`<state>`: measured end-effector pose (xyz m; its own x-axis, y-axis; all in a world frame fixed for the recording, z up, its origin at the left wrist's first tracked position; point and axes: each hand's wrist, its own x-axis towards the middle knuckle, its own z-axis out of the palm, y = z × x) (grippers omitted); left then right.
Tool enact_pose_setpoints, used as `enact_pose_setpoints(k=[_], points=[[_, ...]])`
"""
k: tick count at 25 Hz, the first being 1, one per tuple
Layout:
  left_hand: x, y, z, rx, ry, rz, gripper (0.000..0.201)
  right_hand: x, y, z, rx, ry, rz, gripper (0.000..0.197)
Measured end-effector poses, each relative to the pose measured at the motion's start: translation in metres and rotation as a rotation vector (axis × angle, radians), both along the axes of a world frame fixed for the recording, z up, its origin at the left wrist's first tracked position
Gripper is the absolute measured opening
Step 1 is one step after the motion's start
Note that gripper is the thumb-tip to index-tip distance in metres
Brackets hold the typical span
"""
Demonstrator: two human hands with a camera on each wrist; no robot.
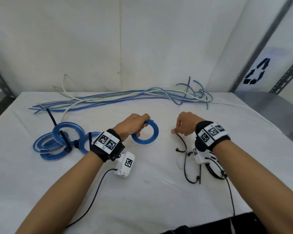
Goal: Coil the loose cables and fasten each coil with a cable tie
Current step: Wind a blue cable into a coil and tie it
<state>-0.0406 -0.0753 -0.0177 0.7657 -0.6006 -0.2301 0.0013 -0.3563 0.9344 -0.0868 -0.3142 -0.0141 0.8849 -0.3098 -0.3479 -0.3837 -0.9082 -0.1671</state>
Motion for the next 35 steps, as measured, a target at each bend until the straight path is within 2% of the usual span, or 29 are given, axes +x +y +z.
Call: enact_pose_setpoints(k=[2, 3, 5, 6, 9, 11, 13, 17, 20, 25, 27, 35], points=[[0.0, 0.004, 0.001, -0.027, 0.0, 0.016, 0.041, 0.003, 0.003, -0.012, -0.042, 0.051, -0.01, 0.037], [0.002, 0.006, 0.002, -0.042, -0.002, 0.025, 0.041, 0.004, 0.005, -0.014, -0.042, 0.048, -0.005, 0.03], [0.007, 0.013, 0.004, -0.083, -0.003, 0.061, 0.041, 0.006, 0.014, -0.005, 0.07, -0.057, 0.002, 0.014], [0.012, 0.018, 0.006, -0.112, 0.004, 0.09, 0.04, 0.009, 0.019, 0.003, 0.212, -0.174, 0.005, 0.011], [0.028, 0.034, 0.011, -0.203, 0.032, 0.179, 0.036, 0.014, 0.049, 0.038, 0.794, -0.562, 0.003, 0.006], [0.036, 0.042, 0.013, -0.247, 0.031, 0.228, 0.034, 0.021, 0.073, 0.056, 0.987, -0.738, 0.058, 0.008], [0.042, 0.049, 0.015, -0.259, 0.008, 0.272, 0.035, 0.028, 0.096, 0.064, 1.082, -0.812, 0.103, 0.014], [0.051, 0.059, 0.018, -0.288, -0.018, 0.343, 0.037, 0.037, 0.129, 0.059, 1.096, -0.808, 0.207, 0.027], [0.054, 0.062, 0.018, -0.29, -0.039, 0.365, 0.035, 0.041, 0.139, 0.051, 1.056, -0.768, 0.269, 0.027], [0.057, 0.066, 0.017, -0.297, -0.099, 0.344, 0.032, 0.037, 0.146, 0.04, 0.893, -0.984, 0.386, 0.017], [0.057, 0.066, 0.016, -0.305, -0.112, 0.331, 0.032, 0.032, 0.151, 0.039, 0.884, -1.04, 0.406, 0.016], [0.053, 0.064, 0.019, -0.4, -0.1, 0.363, 0.027, 0.019, 0.155, 0.039, 0.925, -1.097, 0.386, 0.013]])
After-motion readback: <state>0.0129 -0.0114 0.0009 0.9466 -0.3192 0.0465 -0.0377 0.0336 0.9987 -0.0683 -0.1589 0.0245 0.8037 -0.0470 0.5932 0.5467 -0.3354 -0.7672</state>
